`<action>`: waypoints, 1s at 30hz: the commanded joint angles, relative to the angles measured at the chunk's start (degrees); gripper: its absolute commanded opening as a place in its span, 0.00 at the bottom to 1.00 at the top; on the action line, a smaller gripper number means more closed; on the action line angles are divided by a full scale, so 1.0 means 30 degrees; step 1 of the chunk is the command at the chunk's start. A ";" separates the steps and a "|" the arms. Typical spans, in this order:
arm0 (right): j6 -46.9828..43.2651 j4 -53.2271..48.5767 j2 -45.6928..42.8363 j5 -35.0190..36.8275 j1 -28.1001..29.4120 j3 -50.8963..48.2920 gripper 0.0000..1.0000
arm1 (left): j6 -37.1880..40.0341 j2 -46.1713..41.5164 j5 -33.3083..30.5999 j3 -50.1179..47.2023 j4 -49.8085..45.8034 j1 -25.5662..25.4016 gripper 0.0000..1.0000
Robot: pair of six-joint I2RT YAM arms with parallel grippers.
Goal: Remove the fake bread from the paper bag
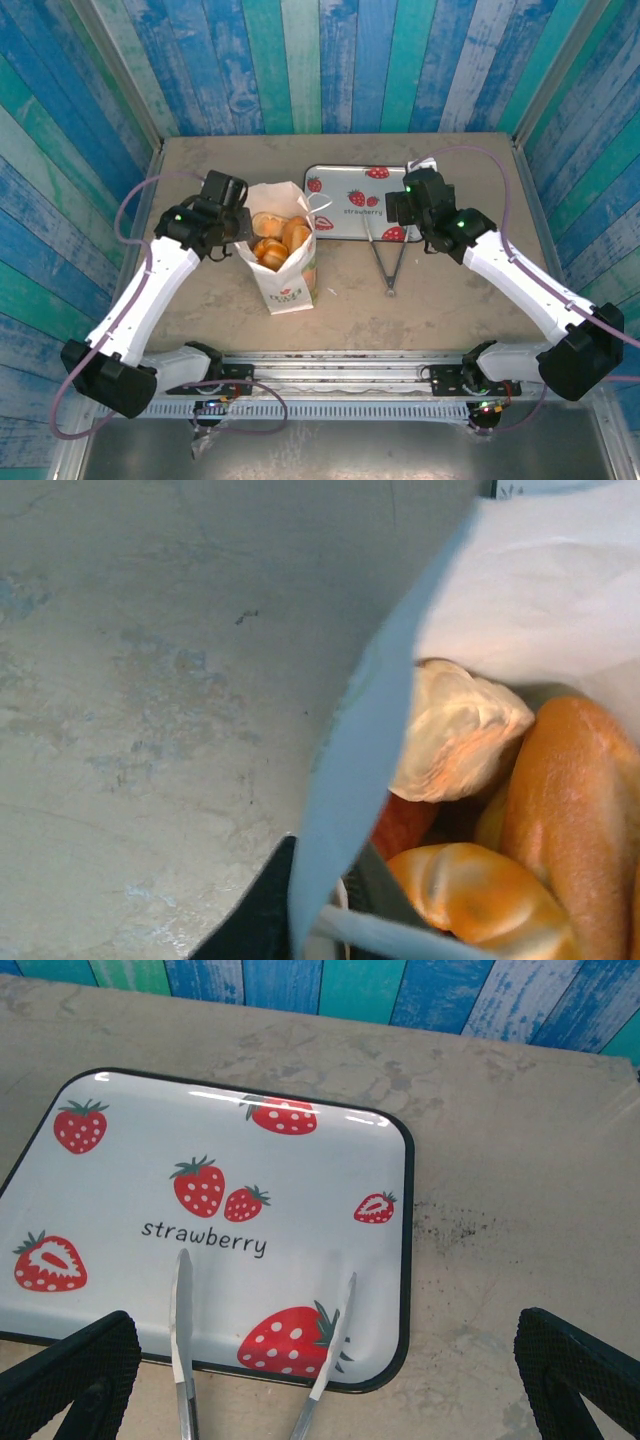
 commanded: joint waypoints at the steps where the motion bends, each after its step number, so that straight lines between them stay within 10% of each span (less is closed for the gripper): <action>1: 0.0027 0.0127 0.0176 0.0273 0.0136 -0.0047 1.00 | 0.0440 0.0528 -0.1698 0.0922 -0.0233 -0.0072 0.09; 16: 0.0130 -0.0099 0.0149 0.0272 0.0136 -0.0211 1.00 | 0.2636 0.3016 -0.8294 0.3700 -0.0077 -0.0045 0.00; 30: 0.0887 -0.0100 0.0858 0.1232 0.0136 -0.0249 1.00 | 1.3524 0.4357 -0.9158 0.1464 1.4602 0.0010 0.00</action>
